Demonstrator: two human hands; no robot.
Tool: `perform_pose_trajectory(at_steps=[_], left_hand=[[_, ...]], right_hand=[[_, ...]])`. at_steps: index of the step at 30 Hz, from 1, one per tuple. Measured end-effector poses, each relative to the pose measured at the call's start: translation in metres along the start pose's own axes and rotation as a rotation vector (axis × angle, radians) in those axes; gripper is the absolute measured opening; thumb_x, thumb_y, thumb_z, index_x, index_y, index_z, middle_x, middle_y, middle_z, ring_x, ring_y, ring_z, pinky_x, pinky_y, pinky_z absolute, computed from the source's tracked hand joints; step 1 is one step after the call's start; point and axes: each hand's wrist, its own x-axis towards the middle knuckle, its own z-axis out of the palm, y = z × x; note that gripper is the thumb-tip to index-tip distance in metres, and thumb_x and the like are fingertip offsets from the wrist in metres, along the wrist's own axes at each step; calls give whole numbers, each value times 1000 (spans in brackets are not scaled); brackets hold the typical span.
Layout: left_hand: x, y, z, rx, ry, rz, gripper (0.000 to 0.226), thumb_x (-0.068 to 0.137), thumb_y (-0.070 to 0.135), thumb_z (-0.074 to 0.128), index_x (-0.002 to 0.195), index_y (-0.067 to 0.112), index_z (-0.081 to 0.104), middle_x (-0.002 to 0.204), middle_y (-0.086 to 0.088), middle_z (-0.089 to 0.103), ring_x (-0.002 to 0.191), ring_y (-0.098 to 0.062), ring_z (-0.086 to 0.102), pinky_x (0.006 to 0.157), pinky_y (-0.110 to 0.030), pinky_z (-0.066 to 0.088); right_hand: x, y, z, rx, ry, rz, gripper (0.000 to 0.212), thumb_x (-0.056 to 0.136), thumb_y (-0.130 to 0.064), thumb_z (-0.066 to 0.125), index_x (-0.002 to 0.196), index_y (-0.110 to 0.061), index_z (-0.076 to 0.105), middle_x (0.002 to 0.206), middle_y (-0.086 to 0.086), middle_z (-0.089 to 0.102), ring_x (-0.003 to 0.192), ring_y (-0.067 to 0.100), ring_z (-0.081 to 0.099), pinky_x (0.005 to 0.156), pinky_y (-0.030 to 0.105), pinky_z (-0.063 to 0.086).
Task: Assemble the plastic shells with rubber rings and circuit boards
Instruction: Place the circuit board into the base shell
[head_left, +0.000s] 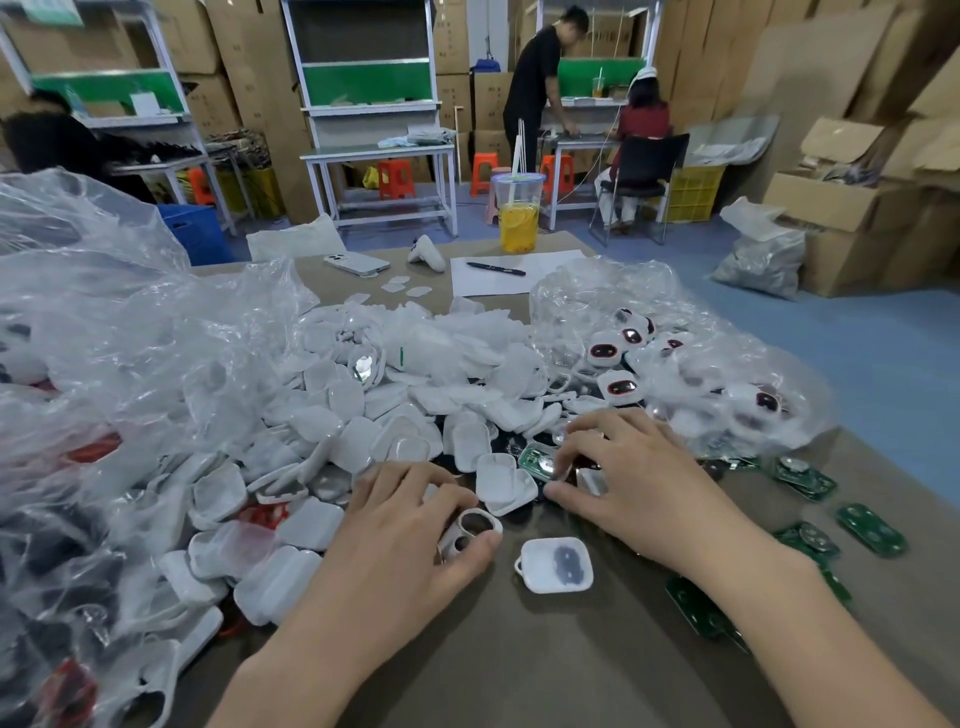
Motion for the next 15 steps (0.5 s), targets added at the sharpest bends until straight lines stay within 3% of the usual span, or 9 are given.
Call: perform_pose_trajectory(at_steps=[5, 12, 15], left_hand=[[-1, -1, 1, 23, 19, 21, 38, 86, 49, 48, 102, 28, 74, 107, 10, 65, 106, -18, 58, 98, -39, 47], [0, -2, 0, 30, 33, 1, 41, 90, 42, 40, 114, 26, 70, 114, 6, 63, 109, -22, 59, 98, -44, 48], [0, -1, 1, 25, 51, -7, 40, 93, 44, 39, 115, 26, 69, 116, 5, 62, 109, -23, 59, 97, -44, 48]], right_hand=[[4, -4, 4, 24, -40, -14, 26, 83, -68, 55, 92, -46, 44, 135, -25, 42, 133, 5, 23, 111, 31, 18], [0, 0, 4, 25, -4, 12, 29, 91, -59, 55, 115, -42, 51, 127, -22, 48, 130, 7, 33, 111, 29, 23], [-2, 0, 6, 23, 22, 18, 29, 91, -58, 53, 115, -42, 50, 122, -22, 50, 123, 8, 39, 108, 30, 29]])
